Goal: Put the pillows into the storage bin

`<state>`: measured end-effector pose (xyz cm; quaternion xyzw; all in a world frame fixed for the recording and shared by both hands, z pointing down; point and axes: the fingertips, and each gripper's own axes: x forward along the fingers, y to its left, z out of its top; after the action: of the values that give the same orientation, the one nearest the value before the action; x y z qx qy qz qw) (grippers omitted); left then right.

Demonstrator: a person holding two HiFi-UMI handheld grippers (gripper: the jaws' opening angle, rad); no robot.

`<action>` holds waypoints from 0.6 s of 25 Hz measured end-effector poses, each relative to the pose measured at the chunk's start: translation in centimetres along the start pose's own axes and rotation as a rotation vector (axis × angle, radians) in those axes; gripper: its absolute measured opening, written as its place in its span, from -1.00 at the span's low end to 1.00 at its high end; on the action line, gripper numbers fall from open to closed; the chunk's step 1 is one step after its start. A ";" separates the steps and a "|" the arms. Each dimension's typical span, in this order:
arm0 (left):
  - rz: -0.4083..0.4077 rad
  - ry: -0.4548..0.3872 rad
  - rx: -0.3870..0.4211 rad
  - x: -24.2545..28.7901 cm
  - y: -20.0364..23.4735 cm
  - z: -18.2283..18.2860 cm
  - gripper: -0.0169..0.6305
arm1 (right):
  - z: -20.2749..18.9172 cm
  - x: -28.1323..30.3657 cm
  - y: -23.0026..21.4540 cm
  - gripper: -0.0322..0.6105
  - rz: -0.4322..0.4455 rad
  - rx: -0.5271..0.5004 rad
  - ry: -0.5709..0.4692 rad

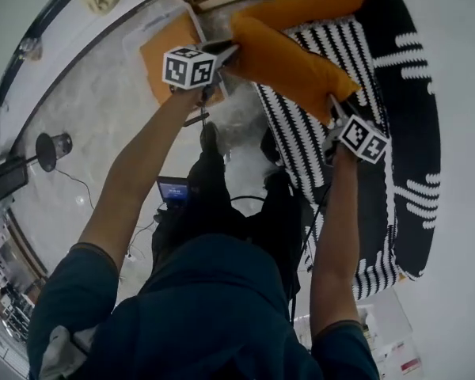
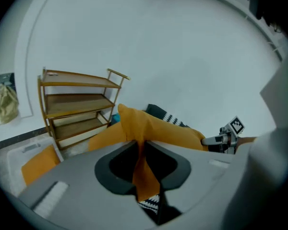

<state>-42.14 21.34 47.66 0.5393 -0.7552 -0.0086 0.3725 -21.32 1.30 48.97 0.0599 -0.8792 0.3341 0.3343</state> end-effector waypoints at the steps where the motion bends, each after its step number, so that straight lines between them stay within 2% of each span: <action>1: 0.027 -0.014 -0.021 -1.8 2.3 -0.3 -0.79 | -0.3 2.0 1.9 -0.46 0.017 -0.014 0.020; 8: 0.206 -0.090 -0.206 -13.9 16.8 -5.6 -0.81 | -4.7 14.9 14.5 -0.45 0.113 -0.111 0.194; 15: 0.355 -0.112 -0.423 -22.7 28.3 -14.9 -0.83 | -11.4 26.4 23.6 -0.45 0.155 -0.226 0.390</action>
<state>-53.32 57.59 57.64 0.3078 -0.8386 -0.1303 0.4301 -43.17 29.75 58.95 -0.1113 -0.8317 0.2635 0.4758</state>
